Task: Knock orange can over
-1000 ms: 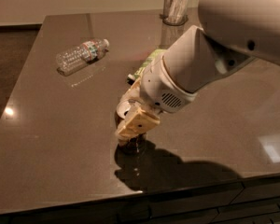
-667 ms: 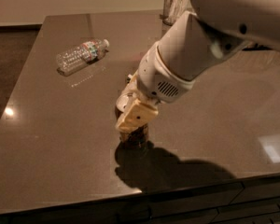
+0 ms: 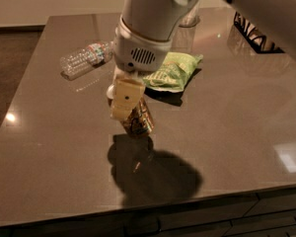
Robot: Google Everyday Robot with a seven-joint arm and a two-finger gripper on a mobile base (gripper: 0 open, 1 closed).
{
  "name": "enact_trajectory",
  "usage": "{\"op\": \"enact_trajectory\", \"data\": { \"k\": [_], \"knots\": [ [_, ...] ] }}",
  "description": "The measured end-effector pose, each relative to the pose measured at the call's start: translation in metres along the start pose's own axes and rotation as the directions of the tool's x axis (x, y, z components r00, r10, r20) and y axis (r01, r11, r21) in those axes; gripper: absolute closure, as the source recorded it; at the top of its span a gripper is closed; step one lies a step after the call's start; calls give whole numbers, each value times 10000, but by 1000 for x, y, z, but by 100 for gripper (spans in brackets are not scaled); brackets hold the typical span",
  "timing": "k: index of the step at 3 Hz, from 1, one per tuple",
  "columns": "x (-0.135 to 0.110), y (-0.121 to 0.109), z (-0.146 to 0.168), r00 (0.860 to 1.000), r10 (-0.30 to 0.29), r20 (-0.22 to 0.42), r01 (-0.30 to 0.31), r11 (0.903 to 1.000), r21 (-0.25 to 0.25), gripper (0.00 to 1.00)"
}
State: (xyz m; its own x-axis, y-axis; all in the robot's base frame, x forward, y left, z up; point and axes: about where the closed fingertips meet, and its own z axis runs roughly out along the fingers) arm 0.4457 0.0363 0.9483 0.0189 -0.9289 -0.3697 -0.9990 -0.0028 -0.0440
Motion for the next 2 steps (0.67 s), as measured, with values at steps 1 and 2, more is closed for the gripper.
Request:
{"op": "enact_trajectory", "data": {
  "k": [1, 2],
  "knots": [
    [-14, -16, 6, 9943, -483, -953, 463, 9987, -230, 100],
    [-25, -29, 20, 9851, -809, -1520, 760, 9964, -378, 83]
  ]
}}
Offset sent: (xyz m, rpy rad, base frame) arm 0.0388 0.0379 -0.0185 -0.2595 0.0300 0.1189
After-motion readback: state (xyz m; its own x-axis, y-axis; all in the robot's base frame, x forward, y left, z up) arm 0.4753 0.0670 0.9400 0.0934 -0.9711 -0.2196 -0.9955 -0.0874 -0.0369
